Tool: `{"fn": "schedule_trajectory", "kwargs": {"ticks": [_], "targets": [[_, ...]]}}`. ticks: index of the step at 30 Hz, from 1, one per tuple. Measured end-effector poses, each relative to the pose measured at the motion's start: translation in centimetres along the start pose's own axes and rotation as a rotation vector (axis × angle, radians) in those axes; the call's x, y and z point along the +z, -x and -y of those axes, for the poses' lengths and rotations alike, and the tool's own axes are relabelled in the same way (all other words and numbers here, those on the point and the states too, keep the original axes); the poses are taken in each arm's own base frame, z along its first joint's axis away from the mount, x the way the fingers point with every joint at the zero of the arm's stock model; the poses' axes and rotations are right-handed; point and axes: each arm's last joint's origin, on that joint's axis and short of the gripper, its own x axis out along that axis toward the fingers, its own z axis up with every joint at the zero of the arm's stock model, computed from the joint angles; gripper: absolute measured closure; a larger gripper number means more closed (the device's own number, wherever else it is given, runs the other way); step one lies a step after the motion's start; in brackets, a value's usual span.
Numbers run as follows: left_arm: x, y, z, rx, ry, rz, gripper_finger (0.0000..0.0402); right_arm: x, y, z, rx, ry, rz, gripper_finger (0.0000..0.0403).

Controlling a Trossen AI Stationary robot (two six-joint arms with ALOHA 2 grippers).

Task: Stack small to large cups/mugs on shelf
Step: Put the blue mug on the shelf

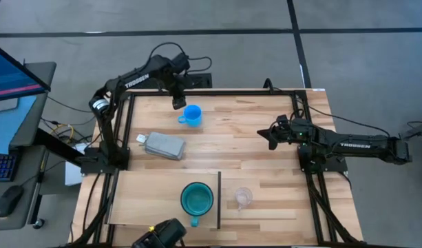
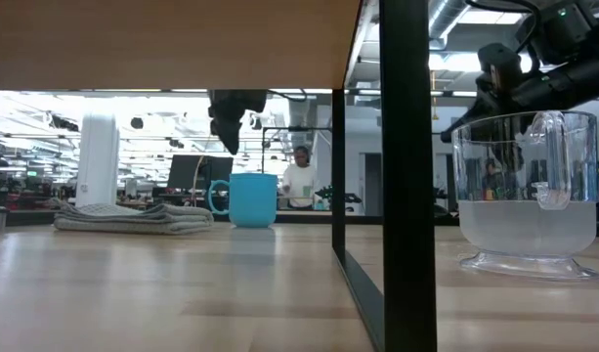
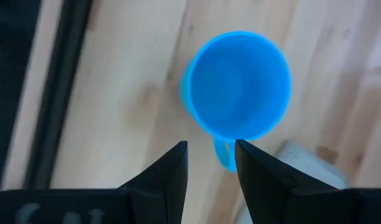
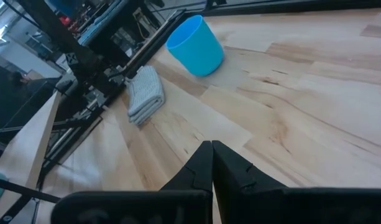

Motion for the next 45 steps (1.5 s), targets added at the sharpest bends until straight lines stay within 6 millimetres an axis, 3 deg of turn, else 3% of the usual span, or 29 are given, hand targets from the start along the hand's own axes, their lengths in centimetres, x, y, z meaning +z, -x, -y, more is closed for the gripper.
{"fn": "schedule_trajectory", "kwargs": {"ticks": [16,30,39,45], "targets": [[1.6,-0.4,1.1,0.181,0.147,0.04,0.0278,0.1,0.0,-0.1,0.006,-0.002,0.01,0.0376],[1.5,-0.7,2.1,0.165,0.178,0.0,0.0278,0.1,0.0,-0.1,0.008,-0.001,0.008,0.0376],[-0.7,-4.7,2.3,0.125,0.179,-0.12,0.0266,0.1,0.0,-0.1,0.009,0.0,0.008,0.0376],[-1.0,-5.8,2.2,0.09,0.18,-0.097,0.0258,0.1,0.0,-0.1,0.009,0.0,0.007,0.0376]]}}
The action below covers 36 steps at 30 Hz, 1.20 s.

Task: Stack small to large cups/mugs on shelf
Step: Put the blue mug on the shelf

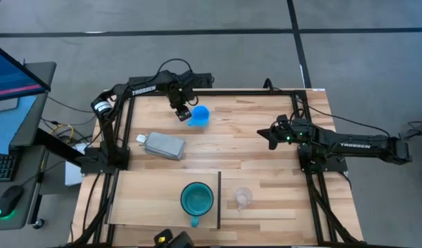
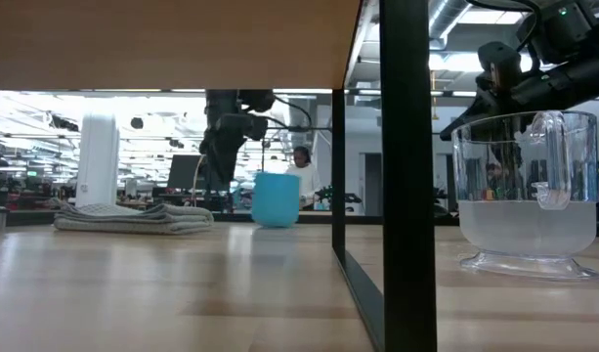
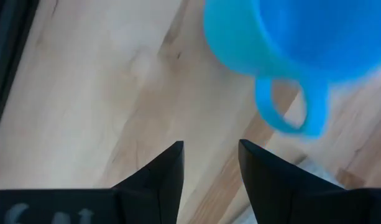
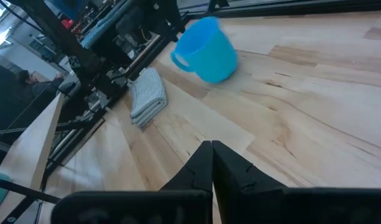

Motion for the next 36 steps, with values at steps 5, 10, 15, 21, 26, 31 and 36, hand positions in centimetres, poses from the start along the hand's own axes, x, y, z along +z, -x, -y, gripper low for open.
{"fn": "schedule_trajectory", "kwargs": {"ticks": [5,10,15,21,26,31,36], "targets": [[0.6,0.8,0.0,0.002,-0.005,0.037,0.0258,0.0,0.0,0.0,0.0,0.0,0.0,0.0376],[1.1,1.0,0.1,0.009,-0.021,0.079,0.0258,0.0,0.0,0.0,0.0,0.0,0.0,0.0376],[1.5,0.9,1.0,0.012,-0.111,0.107,0.0258,0.0,0.0,0.0,0.0,0.0,0.0,0.0376],[1.5,1.1,1.9,0.069,-0.245,0.1,0.0258,0.0,0.0,0.0,0.0,0.0,0.0,0.0376],[1.5,2.5,2.5,0.147,-0.37,0.145,0.0258,0.0,0.0,0.0,0.0,0.0,0.0,0.0376],[2.0,3.7,4.0,0.067,-0.483,0.273,0.0258,0.0,0.0,0.0,-0.001,0.0,0.002,0.0376],[2.4,3.2,6.0,0.068,-0.618,0.286,0.0258,0.0,0.0,0.0,-0.002,-0.001,0.002,0.0376]]}}
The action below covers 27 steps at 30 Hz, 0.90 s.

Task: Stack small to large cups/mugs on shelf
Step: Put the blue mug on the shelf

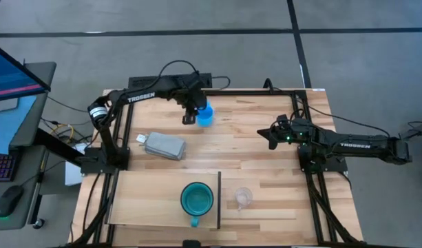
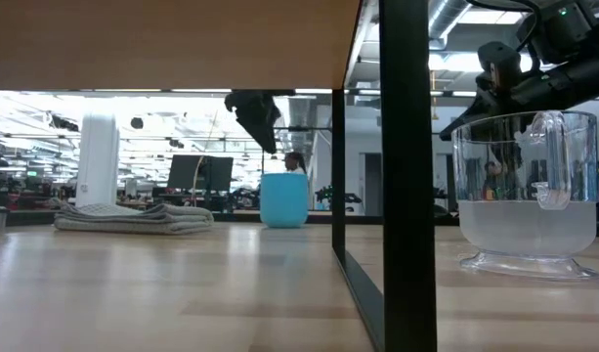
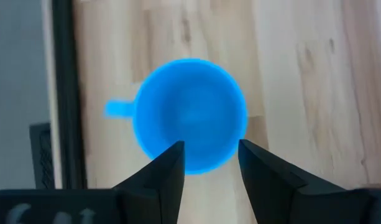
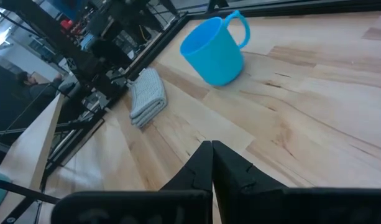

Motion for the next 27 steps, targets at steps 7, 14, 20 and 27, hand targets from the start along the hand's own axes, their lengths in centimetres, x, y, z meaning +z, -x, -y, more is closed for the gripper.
{"fn": "schedule_trajectory", "kwargs": {"ticks": [7,14,20,27], "targets": [[0.7,-0.2,1.0,0.028,-0.054,-0.011,0.0258,0.0,0.0,0.0,-0.002,-0.007,0.001,0.0376],[0.1,-1.1,1.5,0.007,-0.07,-0.043,0.0258,0.0,0.0,0.0,-0.002,-0.007,0.001,0.0376],[0.6,-1.2,2.1,0.006,-0.084,-0.025,0.0258,0.0,0.0,0.0,-0.002,-0.008,0.001,0.0376],[1.4,-2.9,3.1,-0.009,-0.151,-0.025,0.0258,0.0,0.0,0.0,0.002,-0.01,0.006,0.0376]]}}
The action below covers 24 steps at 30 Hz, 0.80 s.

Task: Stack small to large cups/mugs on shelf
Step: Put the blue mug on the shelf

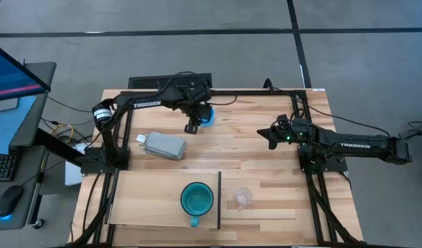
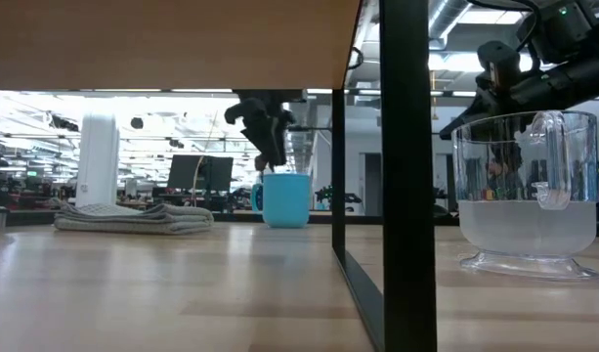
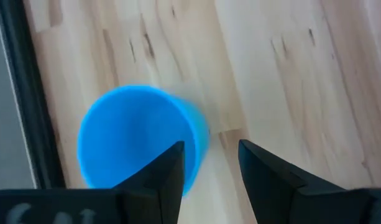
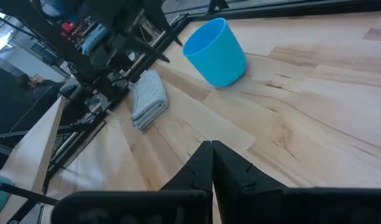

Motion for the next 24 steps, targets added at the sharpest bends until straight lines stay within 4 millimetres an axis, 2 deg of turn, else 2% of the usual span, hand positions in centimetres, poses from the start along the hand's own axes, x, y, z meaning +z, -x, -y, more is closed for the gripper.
{"fn": "schedule_trajectory", "kwargs": {"ticks": [6,24], "targets": [[-0.1,-1.6,0.2,0.024,-0.008,-0.076,0.0258,0.0,0.0,0.0,0.002,0.0,0.0,0.0376],[-0.4,-1.6,-0.4,0.028,0.035,-0.057,0.0258,0.0,0.0,0.0,0.003,0.0,-0.002,0.0376]]}}
